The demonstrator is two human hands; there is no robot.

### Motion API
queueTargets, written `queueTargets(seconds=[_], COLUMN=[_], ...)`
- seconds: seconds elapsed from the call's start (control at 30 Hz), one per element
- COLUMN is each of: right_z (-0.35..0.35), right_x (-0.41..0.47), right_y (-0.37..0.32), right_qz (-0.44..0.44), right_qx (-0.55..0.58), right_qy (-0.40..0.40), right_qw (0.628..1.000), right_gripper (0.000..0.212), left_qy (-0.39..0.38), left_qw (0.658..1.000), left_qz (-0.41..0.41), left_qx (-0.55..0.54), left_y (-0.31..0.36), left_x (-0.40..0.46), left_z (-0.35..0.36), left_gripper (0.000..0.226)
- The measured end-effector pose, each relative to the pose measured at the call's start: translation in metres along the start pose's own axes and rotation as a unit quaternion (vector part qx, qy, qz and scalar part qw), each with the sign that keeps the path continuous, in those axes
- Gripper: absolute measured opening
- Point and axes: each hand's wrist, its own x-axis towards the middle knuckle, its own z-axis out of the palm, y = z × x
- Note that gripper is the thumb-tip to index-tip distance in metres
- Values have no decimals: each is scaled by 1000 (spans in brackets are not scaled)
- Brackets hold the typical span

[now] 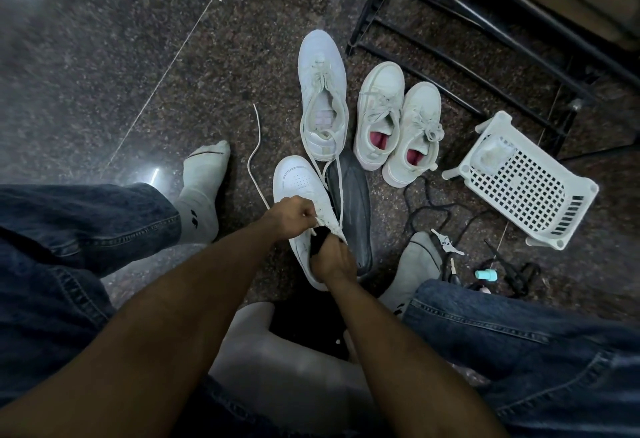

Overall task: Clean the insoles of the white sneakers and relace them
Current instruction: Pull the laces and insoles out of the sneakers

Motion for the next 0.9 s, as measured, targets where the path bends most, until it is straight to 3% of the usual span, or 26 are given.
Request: queueTargets(seconds=[0.23,0.5,0.77,0.9], right_z=[-6,-6,-15,-22], right_x=[3,-7,-1,15], right_y=[2,12,22,33], right_qz=[43,-72,-34,-42], right_qx=[42,-84,156,187], right_qy=[-7,27,23,-3], right_qw=[998,994,987,981], right_gripper=[32,28,13,30], left_qy=[13,11,54,57], left_qw=[998,997,994,994], left_qz=[-19,-14,-13,-11], left_qx=[-61,-79,-96,-96], left_y=[-6,-11,-12,-10], left_x=[0,1,-7,-8], left_z=[3,4,15,14], left_gripper=[6,8,5,4])
